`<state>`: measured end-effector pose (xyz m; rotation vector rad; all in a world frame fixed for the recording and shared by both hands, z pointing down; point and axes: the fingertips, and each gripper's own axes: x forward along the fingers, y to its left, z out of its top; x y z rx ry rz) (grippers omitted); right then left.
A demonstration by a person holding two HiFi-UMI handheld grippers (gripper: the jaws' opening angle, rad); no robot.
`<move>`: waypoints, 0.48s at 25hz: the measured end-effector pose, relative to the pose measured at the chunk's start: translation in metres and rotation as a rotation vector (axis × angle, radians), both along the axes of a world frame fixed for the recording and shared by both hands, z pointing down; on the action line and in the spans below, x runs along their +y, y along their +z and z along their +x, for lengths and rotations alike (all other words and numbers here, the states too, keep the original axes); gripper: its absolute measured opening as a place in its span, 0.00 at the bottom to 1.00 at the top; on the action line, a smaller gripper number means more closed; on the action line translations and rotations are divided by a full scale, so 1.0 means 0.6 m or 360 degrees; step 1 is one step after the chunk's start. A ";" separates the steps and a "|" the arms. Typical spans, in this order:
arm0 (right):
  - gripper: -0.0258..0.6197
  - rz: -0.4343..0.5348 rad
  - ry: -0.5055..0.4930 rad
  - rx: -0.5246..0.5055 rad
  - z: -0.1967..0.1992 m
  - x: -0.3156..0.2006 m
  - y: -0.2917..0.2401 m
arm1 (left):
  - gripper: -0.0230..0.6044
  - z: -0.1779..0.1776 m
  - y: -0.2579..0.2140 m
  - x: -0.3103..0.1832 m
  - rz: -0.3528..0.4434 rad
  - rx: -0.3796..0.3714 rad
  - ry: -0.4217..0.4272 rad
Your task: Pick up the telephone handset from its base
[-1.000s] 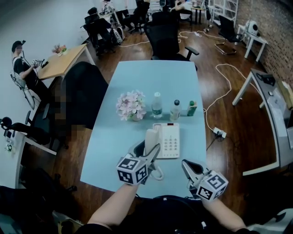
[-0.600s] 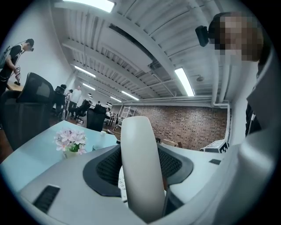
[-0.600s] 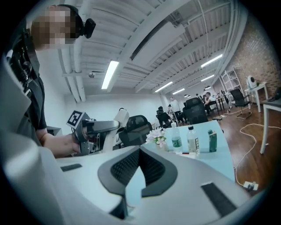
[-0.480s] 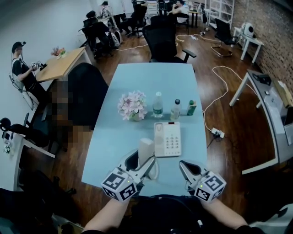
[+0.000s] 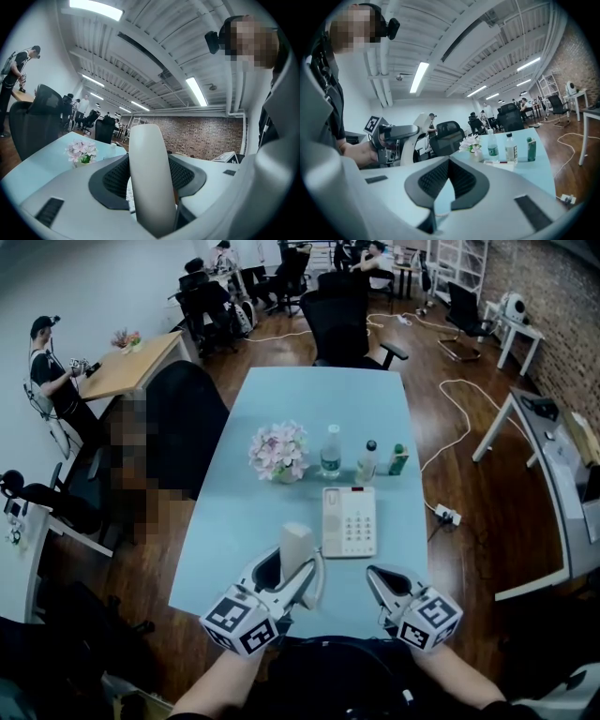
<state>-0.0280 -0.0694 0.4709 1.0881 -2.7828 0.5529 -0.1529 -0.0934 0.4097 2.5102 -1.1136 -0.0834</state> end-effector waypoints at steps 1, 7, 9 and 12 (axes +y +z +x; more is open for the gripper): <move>0.06 0.0003 -0.0001 0.0009 -0.001 0.000 0.001 | 0.41 0.000 0.001 0.000 -0.0001 0.0000 -0.0001; 0.06 0.0007 0.0027 -0.0004 0.002 -0.008 0.002 | 0.41 0.005 0.010 -0.006 -0.0008 -0.0038 0.0011; 0.06 0.0001 0.0025 -0.0008 0.003 -0.008 0.003 | 0.41 0.007 0.012 -0.007 -0.0014 -0.0054 0.0014; 0.06 -0.0002 0.0023 -0.0013 0.005 -0.008 0.006 | 0.41 0.010 0.013 -0.010 -0.0010 -0.0067 0.0015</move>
